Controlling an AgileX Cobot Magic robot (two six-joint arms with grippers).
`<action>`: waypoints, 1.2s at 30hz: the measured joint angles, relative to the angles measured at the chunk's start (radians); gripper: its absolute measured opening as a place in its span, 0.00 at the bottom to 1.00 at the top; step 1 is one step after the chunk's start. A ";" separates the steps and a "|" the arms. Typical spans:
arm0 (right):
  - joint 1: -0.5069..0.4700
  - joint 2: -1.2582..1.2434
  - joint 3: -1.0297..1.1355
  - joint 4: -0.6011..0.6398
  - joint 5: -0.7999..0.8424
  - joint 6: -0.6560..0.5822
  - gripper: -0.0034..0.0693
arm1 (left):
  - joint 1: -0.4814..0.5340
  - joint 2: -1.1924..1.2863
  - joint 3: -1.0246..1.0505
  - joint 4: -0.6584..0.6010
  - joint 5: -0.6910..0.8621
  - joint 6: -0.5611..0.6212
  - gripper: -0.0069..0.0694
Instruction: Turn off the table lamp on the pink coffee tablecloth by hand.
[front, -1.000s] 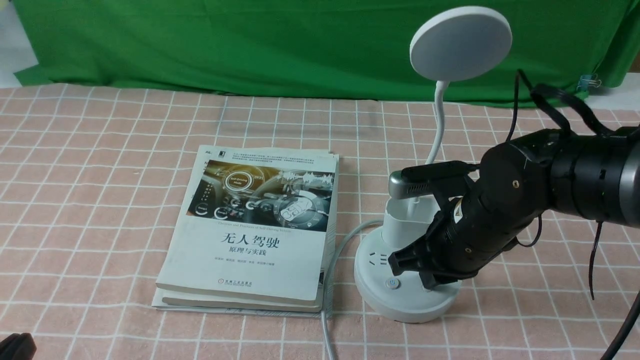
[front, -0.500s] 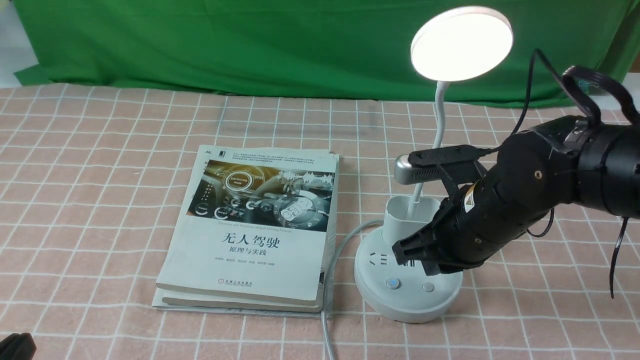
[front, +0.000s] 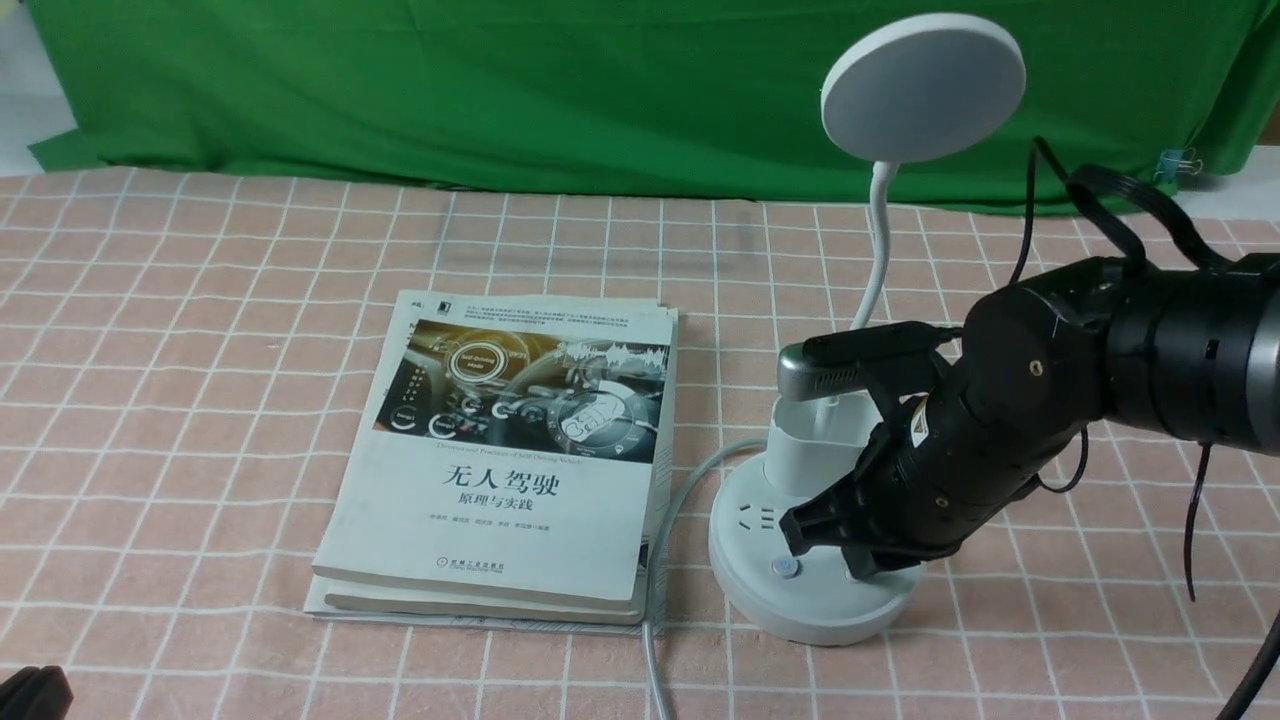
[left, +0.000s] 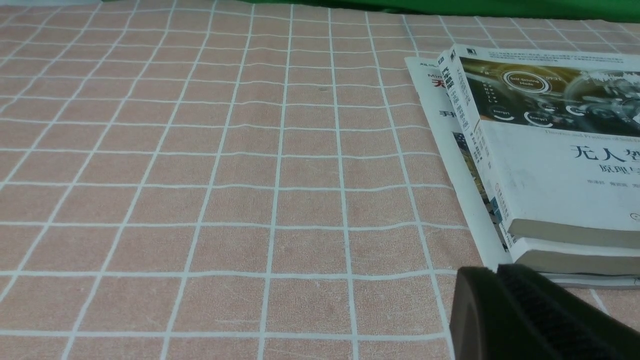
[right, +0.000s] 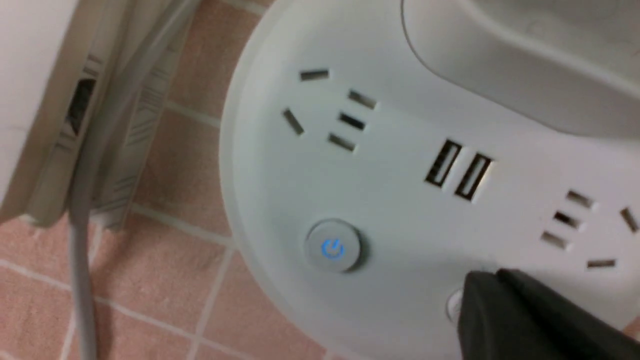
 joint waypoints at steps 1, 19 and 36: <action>0.000 -0.026 0.012 0.000 0.011 0.000 0.11 | 0.000 0.000 0.000 0.000 0.000 0.000 0.10; 0.000 -0.667 0.310 -0.002 0.200 -0.045 0.14 | 0.000 0.000 0.000 0.000 0.000 0.000 0.10; -0.106 -1.013 0.517 -0.119 -0.004 -0.060 0.09 | 0.000 0.000 0.000 0.000 0.000 0.000 0.10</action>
